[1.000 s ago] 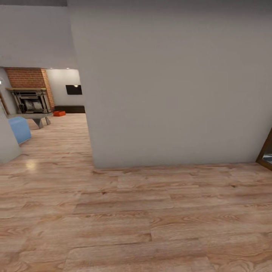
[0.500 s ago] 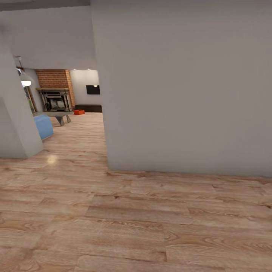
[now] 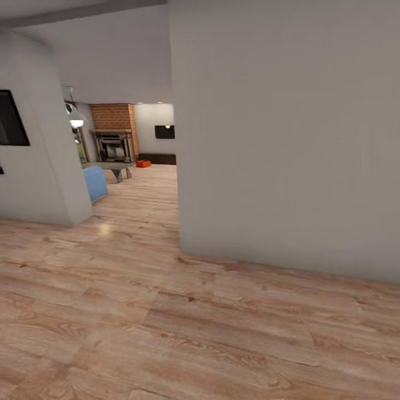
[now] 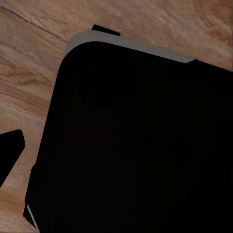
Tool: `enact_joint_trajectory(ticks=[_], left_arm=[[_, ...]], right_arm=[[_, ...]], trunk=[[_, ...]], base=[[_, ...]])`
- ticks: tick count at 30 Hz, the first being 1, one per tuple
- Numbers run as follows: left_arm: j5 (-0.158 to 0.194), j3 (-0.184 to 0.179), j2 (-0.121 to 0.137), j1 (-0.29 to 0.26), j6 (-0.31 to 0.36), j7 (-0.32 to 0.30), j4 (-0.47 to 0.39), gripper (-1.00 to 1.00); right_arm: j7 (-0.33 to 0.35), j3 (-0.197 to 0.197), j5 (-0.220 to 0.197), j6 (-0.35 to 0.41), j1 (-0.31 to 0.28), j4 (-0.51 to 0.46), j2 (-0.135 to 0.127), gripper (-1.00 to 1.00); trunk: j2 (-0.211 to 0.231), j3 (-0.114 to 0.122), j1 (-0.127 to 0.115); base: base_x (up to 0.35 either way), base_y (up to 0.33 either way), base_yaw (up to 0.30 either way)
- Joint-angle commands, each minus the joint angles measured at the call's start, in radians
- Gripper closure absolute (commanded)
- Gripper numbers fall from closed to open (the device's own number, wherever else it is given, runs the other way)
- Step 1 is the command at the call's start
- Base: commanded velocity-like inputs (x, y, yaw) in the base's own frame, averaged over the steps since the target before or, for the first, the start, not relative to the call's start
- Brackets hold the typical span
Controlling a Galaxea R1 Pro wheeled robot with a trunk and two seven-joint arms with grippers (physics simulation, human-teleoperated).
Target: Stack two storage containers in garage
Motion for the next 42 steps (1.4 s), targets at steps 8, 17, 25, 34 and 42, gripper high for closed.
enact_joint_trajectory(ticks=[8,17,25,34,42], left_arm=[[0.003,0.001,0.0,0.0,-0.002,0.0,-0.002,-1.0],[0.003,0.001,0.0,0.0,-0.003,0.0,-0.002,-1.0],[0.002,0.001,0.0,0.0,-0.002,0.0,-0.001,-1.0],[0.004,0.001,0.0,0.0,-0.002,0.0,-0.001,-1.0],[0.004,0.001,0.0,0.0,-0.002,0.0,-0.001,-1.0]], right_arm=[[0.002,0.008,-0.009,-0.006,-0.001,0.003,-0.001,-1.0],[0.001,0.008,-0.009,-0.007,-0.001,0.003,-0.001,-1.0],[0.002,0.007,-0.009,-0.006,-0.001,0.003,-0.002,-1.0],[0.002,0.01,-0.003,-0.006,-0.001,0.003,0.0,-1.0],[0.003,0.025,0.001,-0.005,-0.001,0.003,-0.003,-1.0]], trunk=[[0.0,-0.001,0.001],[0.0,-0.001,0.001],[0.0,-0.001,0.001],[0.0,-0.001,0.001],[0.0,-0.001,0.001]], base=[[0.323,0.092,0.299],[0.323,0.096,0.3],[0.323,0.054,0.284],[0.323,0.002,0.045],[0.323,0.0,0.001]])
